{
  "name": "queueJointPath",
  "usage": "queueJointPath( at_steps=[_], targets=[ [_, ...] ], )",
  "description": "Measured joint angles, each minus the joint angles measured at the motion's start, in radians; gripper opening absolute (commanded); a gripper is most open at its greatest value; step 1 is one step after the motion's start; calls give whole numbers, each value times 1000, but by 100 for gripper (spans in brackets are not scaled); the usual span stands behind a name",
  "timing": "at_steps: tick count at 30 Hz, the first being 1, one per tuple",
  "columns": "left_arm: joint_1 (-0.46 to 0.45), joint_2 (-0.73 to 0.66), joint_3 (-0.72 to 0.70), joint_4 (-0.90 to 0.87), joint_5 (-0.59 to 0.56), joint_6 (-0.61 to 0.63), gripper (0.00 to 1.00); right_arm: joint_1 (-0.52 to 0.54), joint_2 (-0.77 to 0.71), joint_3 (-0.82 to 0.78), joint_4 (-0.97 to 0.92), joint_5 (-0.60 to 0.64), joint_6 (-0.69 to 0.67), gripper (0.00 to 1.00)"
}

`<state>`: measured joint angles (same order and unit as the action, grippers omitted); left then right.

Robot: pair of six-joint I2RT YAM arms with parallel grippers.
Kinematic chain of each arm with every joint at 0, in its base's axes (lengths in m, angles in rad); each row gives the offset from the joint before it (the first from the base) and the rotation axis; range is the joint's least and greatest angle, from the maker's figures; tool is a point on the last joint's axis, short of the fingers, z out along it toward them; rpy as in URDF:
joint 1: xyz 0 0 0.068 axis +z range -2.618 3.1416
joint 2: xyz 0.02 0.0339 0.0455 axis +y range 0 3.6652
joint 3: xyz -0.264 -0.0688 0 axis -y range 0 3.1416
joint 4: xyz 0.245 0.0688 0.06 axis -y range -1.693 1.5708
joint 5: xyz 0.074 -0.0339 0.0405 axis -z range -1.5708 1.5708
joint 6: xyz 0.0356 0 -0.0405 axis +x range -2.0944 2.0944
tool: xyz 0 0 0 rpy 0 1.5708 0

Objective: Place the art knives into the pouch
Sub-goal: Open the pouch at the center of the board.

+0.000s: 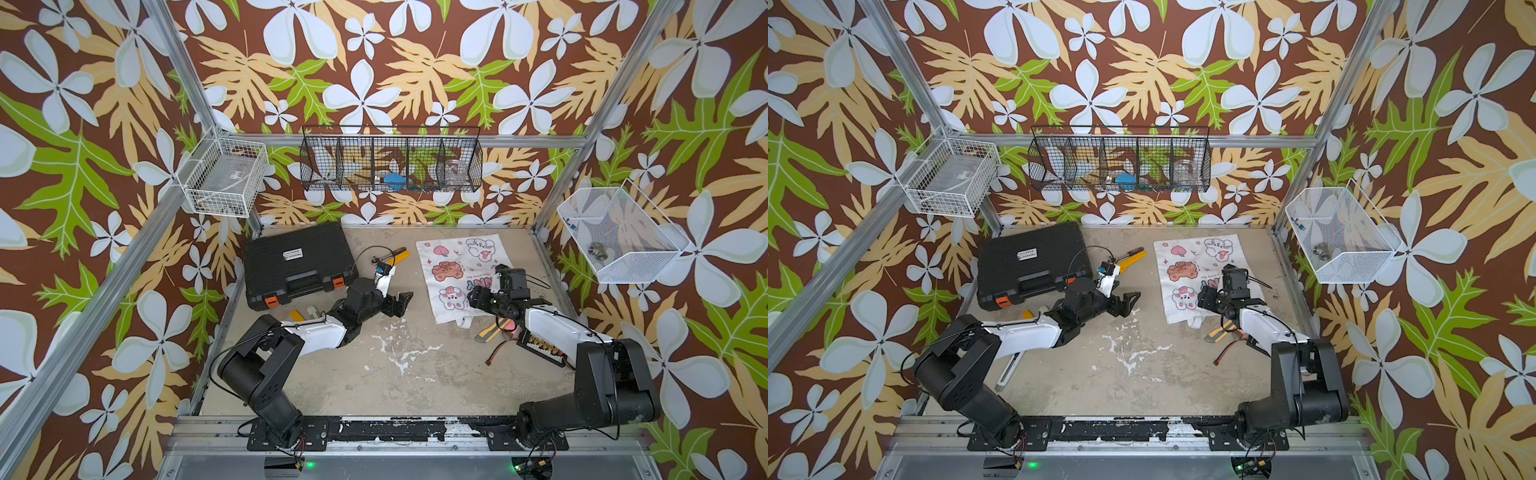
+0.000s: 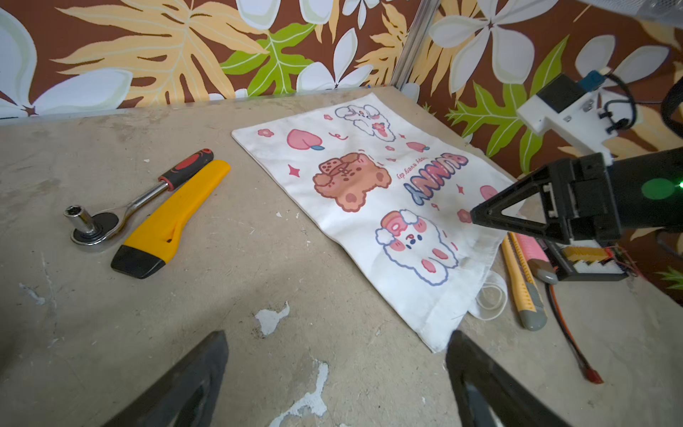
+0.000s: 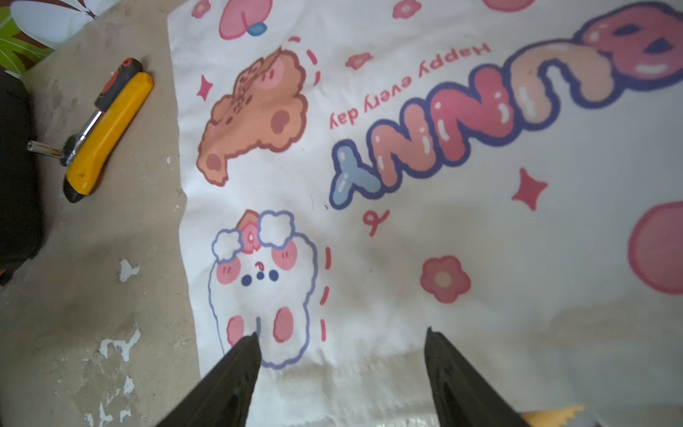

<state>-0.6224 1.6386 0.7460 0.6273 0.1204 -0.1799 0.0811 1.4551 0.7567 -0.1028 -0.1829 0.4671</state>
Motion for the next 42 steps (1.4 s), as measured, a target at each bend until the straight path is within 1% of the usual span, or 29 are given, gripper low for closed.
queueJointPath(
  at_steps=[3, 5, 12, 19, 24, 33, 37, 40, 42],
  targets=[
    [-22, 26, 21, -15, -20, 14, 96, 0, -19, -18, -21, 8, -1, 76],
    [-33, 38, 32, -24, -36, 25, 96, 3, -37, -23, -34, 40, -10, 76],
    [-53, 68, 60, -27, -45, 29, 96, 4, -59, -30, -73, 103, -23, 75],
    [-55, 85, 64, -27, -42, 27, 97, 4, -101, -80, -77, 76, 68, 73],
    [-56, 91, 58, -23, -25, 24, 97, 0, -137, -108, -68, 76, 123, 69],
    [-57, 94, 41, -4, -5, 24, 97, -16, -41, -100, -13, 48, 168, 66],
    [-58, 94, 39, 7, -2, 24, 97, -32, 0, -100, 15, 26, 184, 61],
    [-58, 94, 35, 13, 1, 24, 97, -48, 31, -100, 53, 14, 192, 53],
    [-58, 94, 34, 14, 1, 23, 97, -56, 55, -105, 82, -3, 210, 39]
  ],
)
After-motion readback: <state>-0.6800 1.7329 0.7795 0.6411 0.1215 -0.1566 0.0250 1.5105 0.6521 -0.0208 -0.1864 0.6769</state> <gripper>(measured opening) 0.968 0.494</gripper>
